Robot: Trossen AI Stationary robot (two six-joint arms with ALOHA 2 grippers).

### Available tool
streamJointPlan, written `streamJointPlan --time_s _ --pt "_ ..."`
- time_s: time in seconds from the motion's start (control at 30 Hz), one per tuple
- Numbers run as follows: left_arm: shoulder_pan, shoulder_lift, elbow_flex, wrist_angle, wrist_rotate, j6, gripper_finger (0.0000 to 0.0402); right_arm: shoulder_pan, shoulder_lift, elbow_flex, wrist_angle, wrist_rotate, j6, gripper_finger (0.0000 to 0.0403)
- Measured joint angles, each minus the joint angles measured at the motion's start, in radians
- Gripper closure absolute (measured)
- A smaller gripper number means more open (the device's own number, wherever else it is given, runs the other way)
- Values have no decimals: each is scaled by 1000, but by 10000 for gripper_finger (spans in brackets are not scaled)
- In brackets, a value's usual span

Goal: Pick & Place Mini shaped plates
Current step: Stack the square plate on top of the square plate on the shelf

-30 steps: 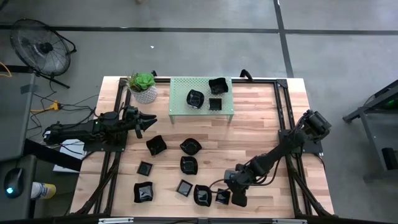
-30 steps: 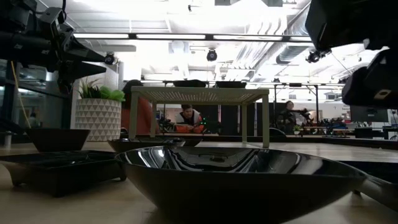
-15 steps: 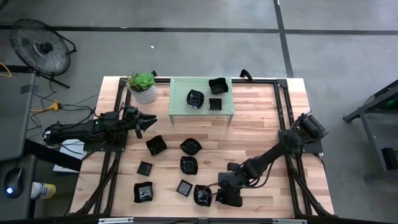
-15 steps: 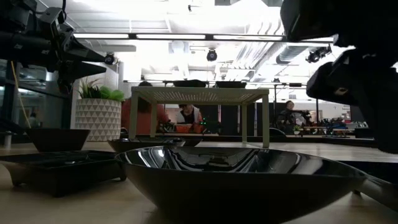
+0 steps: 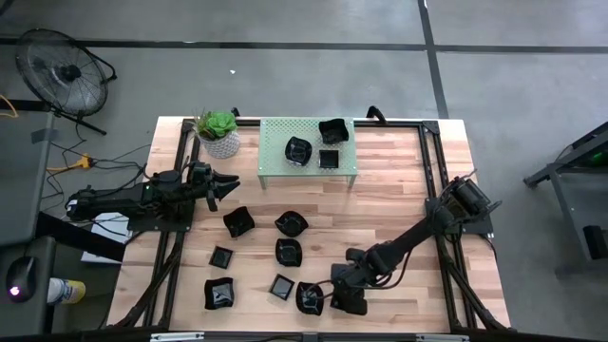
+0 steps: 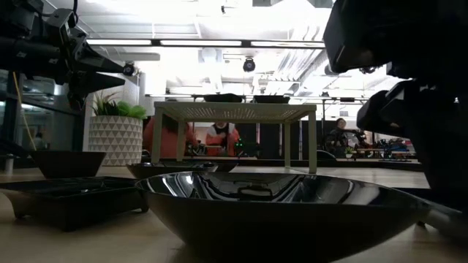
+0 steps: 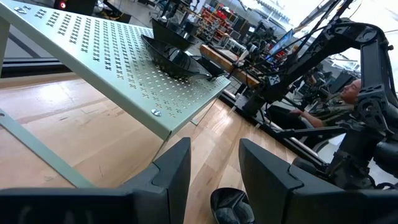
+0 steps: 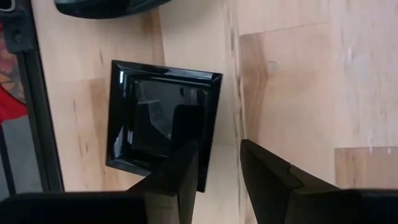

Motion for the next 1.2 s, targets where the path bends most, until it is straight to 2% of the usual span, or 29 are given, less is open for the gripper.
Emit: streamJointPlan --time_s 0.5,1.07,1.2 --pt "0 0 0 0 0 0 268 0 0 0 4 -10 2 295" --pt "0 0 0 0 0 0 268 0 -24 -2 5 -37 0 395" --pt "0 0 0 0 0 0 268 0 -29 -2 6 -45 1 397"
